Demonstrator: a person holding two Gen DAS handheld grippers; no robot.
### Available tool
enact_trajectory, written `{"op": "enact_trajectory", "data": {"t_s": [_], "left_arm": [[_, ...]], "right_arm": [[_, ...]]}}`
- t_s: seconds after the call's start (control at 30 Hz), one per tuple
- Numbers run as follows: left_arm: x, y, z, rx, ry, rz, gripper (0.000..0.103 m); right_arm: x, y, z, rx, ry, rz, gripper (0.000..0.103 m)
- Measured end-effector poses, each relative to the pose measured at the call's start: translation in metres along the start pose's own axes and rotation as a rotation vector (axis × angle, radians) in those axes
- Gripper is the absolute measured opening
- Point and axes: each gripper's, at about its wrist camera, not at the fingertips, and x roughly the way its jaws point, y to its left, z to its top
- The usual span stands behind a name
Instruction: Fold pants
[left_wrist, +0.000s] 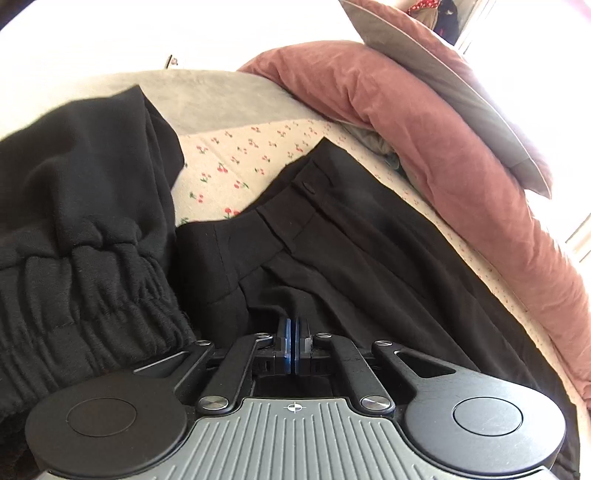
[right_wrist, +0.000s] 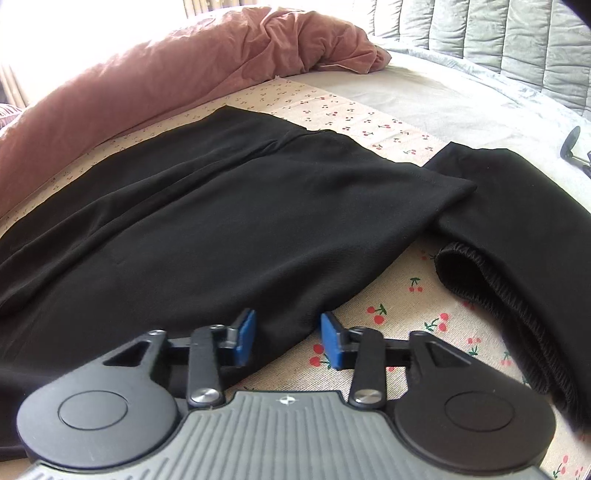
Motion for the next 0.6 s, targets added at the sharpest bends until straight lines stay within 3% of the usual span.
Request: {"op": "enact_trajectory", "data": {"t_s": [0.17,0.3,0.37,0.5,0.53,0.6], "left_arm": [[-0.012,0.03,-0.004,-0.065,0.004,0.051,0.0],[-0.02,0.032,-0.007,-0.008,-0.006,0.025,0.002],[-0.025,0.032,-0.008,-0.006,-0.014,0.07,0.0],[-0.022,0.038,-0.007,-0.023,0.013,0.021,0.001],[-0.018,0.039,-0.007,-0.033,0.028,0.005,0.007],[-0.01,0.038,-0.005,-0.055,0.053,0.008,0.01]], "right_arm": [[-0.007,-0.01,0.0,0.039,0.0,0.078,0.004],[-0.011,-0.009,-0.001,0.042,-0.01,0.092,0.001],[-0.014,-0.009,-0.001,0.038,-0.022,0.087,0.001],[-0.016,-0.013,0.002,0.065,-0.046,0.068,0.0],[-0.015,-0.012,0.003,0.066,-0.04,0.07,0.0],[-0.014,-0.009,0.0,0.052,-0.027,0.055,0.002]]}}
